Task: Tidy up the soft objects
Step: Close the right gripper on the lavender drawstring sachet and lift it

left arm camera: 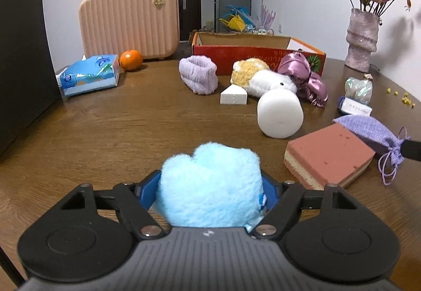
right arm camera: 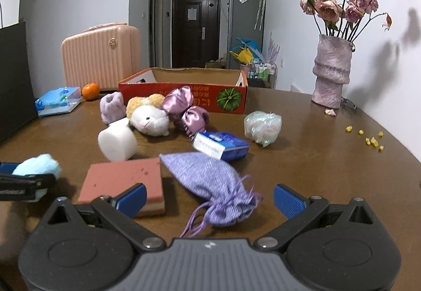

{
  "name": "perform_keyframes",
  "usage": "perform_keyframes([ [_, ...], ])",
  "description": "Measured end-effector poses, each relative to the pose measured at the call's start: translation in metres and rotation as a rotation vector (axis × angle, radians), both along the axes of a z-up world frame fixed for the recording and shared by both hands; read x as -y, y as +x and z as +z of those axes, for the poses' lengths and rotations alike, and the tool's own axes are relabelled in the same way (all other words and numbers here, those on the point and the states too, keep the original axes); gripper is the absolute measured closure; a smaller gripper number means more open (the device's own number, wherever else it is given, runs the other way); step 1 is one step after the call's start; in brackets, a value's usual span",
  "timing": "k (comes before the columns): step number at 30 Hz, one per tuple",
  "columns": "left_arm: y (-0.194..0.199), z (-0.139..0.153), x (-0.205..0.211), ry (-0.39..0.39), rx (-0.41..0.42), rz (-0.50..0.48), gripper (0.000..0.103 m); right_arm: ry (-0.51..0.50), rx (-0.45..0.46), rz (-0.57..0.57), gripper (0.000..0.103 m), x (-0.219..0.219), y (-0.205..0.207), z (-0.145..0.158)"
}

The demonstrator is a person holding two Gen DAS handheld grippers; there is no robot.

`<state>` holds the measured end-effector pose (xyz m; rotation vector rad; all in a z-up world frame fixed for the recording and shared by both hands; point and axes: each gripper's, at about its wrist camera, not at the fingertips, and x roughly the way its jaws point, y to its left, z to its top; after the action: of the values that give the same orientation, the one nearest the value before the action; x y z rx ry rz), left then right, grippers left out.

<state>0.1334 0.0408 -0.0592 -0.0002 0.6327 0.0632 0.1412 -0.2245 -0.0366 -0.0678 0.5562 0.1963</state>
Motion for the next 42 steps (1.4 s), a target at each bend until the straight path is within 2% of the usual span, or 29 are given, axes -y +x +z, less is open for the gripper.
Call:
perform_keyframes([
  [9,-0.005,0.009,0.0,0.001,0.036,0.004,0.026,-0.027,-0.042,-0.001,0.0,0.003,0.044,-0.011],
  [14,-0.004,0.009,-0.001,0.009,0.037,0.009,0.026,0.019,-0.104,0.042,0.002,0.008,0.066,-0.026],
  [18,-0.003,0.009,0.0,0.012,0.038,0.013,0.026,0.042,-0.141,0.07,0.008,0.007,0.077,-0.036],
  [19,-0.003,0.009,-0.001,0.012,0.039,0.014,0.026,0.054,-0.151,0.079,0.01,0.007,0.079,-0.038],
  [21,-0.003,0.009,-0.001,0.012,0.038,0.012,0.026,0.065,-0.168,0.095,0.022,0.007,0.083,-0.041],
  [28,-0.001,0.008,0.001,0.011,0.034,0.006,0.026,0.057,-0.173,0.122,0.043,0.005,0.082,-0.042],
  [33,-0.001,0.008,0.001,0.01,0.035,0.007,0.026,0.032,-0.157,0.127,0.067,0.003,0.078,-0.041],
  [35,-0.001,0.009,-0.001,0.008,0.039,0.009,0.026,0.034,-0.149,0.124,0.071,0.003,0.076,-0.04],
  [42,-0.005,0.014,-0.001,0.006,0.058,0.008,0.026,0.05,-0.113,0.114,0.074,0.009,0.063,-0.033],
])
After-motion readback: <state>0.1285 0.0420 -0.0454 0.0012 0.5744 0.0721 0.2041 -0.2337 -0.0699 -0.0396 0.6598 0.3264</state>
